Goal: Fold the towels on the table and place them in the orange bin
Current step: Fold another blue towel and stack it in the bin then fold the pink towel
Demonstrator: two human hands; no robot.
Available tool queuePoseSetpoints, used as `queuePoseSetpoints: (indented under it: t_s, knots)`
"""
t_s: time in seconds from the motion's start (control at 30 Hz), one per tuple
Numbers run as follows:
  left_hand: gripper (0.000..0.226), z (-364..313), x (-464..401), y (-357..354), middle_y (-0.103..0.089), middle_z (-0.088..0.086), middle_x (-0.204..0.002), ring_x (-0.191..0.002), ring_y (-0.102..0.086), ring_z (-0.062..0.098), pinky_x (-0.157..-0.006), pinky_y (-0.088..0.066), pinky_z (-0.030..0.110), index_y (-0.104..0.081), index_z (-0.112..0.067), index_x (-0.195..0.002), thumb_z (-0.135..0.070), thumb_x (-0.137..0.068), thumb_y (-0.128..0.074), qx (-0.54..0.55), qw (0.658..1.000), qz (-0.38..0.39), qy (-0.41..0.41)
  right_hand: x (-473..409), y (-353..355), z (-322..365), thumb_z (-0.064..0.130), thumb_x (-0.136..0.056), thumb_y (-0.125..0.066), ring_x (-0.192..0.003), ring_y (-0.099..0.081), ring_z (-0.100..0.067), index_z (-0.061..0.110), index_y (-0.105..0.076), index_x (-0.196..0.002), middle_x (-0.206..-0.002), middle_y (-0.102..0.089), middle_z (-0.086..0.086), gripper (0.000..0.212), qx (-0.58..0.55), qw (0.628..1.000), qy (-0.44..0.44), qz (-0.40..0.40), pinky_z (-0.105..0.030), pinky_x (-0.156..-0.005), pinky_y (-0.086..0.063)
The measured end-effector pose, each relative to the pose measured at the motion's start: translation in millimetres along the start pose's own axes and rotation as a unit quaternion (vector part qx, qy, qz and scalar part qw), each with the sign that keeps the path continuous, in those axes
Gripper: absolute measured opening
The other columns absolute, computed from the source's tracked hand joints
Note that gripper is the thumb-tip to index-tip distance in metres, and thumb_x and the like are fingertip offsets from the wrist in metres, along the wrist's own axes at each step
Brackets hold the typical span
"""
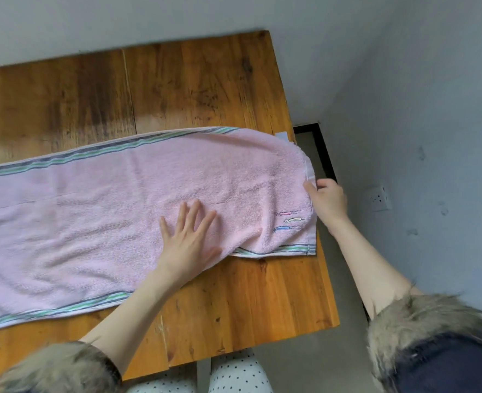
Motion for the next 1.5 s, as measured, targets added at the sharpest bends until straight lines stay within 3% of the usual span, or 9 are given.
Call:
queuePoseSetpoints:
  t_s: [0.13,0.27,0.4,0.57,0.87,1.07,1.2,1.37,1.5]
  knots:
    - [0.045,-48.1,4.0,6.5,-0.054,0.010,-0.120,-0.114,-0.048,0.033,-0.089,-0.045,0.049,-0.049,-0.024,-0.117,-0.034,-0.077,-0.063,0.019,0.984,-0.116,-0.135,18.6,2.0,-18.1,0.033,-0.090,-0.055,-0.067,-0.050,-0.016,0.011,-0.060,-0.087,-0.067,-0.054,0.002,0.023,-0.004,1.000,-0.010,-0.002,-0.028,-0.058,-0.035]
    - [0.044,-95.5,6.6,-10.2,-0.061,-0.001,-0.094,-0.079,-0.059,0.024,-0.066,-0.045,0.032,-0.059,-0.024,-0.094,-0.033,-0.057,-0.082,0.011,0.979,-0.062,-0.195,35.6,-1.0,-32.6,0.027,-0.088,-0.058,-0.056,-0.037,-0.015,0.011,-0.044,-0.067,-0.058,-0.040,0.002,0.030,0.031,0.998,-0.023,0.042,-0.030,-0.052,-0.027]
    - [0.048,-104.4,1.3,-19.3,-0.061,0.004,-0.100,-0.081,-0.061,0.028,-0.065,-0.048,0.037,-0.059,-0.019,-0.096,-0.034,-0.057,-0.082,0.011,0.984,-0.050,-0.173,41.2,0.2,-35.3,0.021,-0.086,-0.061,-0.058,-0.041,-0.016,0.014,-0.037,-0.059,-0.059,-0.041,0.000,0.036,0.032,0.997,-0.034,0.061,-0.031,-0.054,-0.036]
    - [0.050,-119.5,5.7,-4.6,-0.056,-0.001,-0.101,-0.086,-0.055,0.021,-0.069,-0.047,0.033,-0.049,-0.024,-0.108,-0.058,-0.074,-0.058,0.095,0.977,-0.081,-0.175,53.7,-16.4,-23.4,0.013,-0.089,-0.062,-0.066,-0.062,-0.015,0.005,-0.052,-0.085,-0.083,-0.060,-0.010,0.013,-0.232,0.959,-0.133,0.093,-0.023,-0.051,-0.053]
    - [0.026,-103.6,-7.7,26.4,-0.061,0.004,-0.087,-0.082,-0.057,0.025,-0.059,-0.038,0.030,-0.058,-0.009,-0.098,-0.033,-0.091,-0.052,0.209,0.967,-0.136,-0.051,55.2,-29.5,9.5,0.026,-0.088,-0.063,-0.070,-0.068,-0.017,0.005,-0.059,-0.080,-0.083,-0.065,-0.009,0.022,-0.154,0.977,-0.065,0.130,-0.034,-0.078,-0.057]
    - [0.007,-78.5,-14.7,27.9,-0.061,-0.003,-0.077,-0.066,-0.053,0.003,-0.067,-0.045,0.024,-0.062,-0.014,-0.089,-0.017,-0.088,-0.056,0.380,0.924,-0.043,-0.012,28.2,-8.6,9.5,0.056,-0.092,-0.037,-0.089,-0.063,-0.026,0.009,-0.062,-0.091,-0.094,-0.066,-0.010,0.053,-0.088,0.990,-0.114,-0.011,-0.043,-0.085,-0.052]
    - [0.008,-30.3,-6.5,28.5,-0.063,-0.003,-0.071,-0.070,-0.058,0.012,-0.068,-0.045,0.028,-0.059,-0.020,-0.072,-0.025,-0.073,-0.053,0.500,0.858,-0.053,0.107,-1.8,-10.2,24.1,0.056,-0.094,-0.035,-0.083,-0.064,-0.017,0.008,-0.065,-0.104,-0.094,-0.068,-0.005,0.057,-0.137,0.980,-0.145,-0.005,-0.027,-0.069,-0.052]
    - [0.011,8.6,9.1,24.6,-0.061,0.008,-0.070,-0.072,-0.058,0.026,-0.069,-0.046,0.039,-0.057,-0.013,-0.071,-0.023,-0.071,-0.053,0.511,0.846,-0.059,0.141,-24.0,-36.4,64.6,0.052,-0.090,-0.048,-0.085,-0.065,-0.016,0.013,-0.059,-0.108,-0.095,-0.067,-0.003,0.045,-0.187,0.966,-0.161,0.073,-0.025,-0.063,-0.049]
    - [0.008,29.3,16.3,21.2,-0.060,0.007,-0.068,-0.069,-0.056,0.026,-0.066,-0.042,0.033,-0.057,-0.017,-0.068,-0.023,-0.071,-0.054,0.529,0.828,-0.086,0.165,-28.3,-49.0,80.2,0.030,-0.087,-0.058,-0.060,-0.060,-0.012,0.013,-0.060,-0.090,-0.089,-0.066,-0.003,0.017,-0.188,0.964,-0.185,0.040,-0.019,-0.039,-0.038]
Point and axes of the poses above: each hand's wrist, its own x-axis away from the middle knuckle, its own y-axis out of the back of the hand, z = x × y, the point moved 8 cm from there along -x, towards the middle knuckle
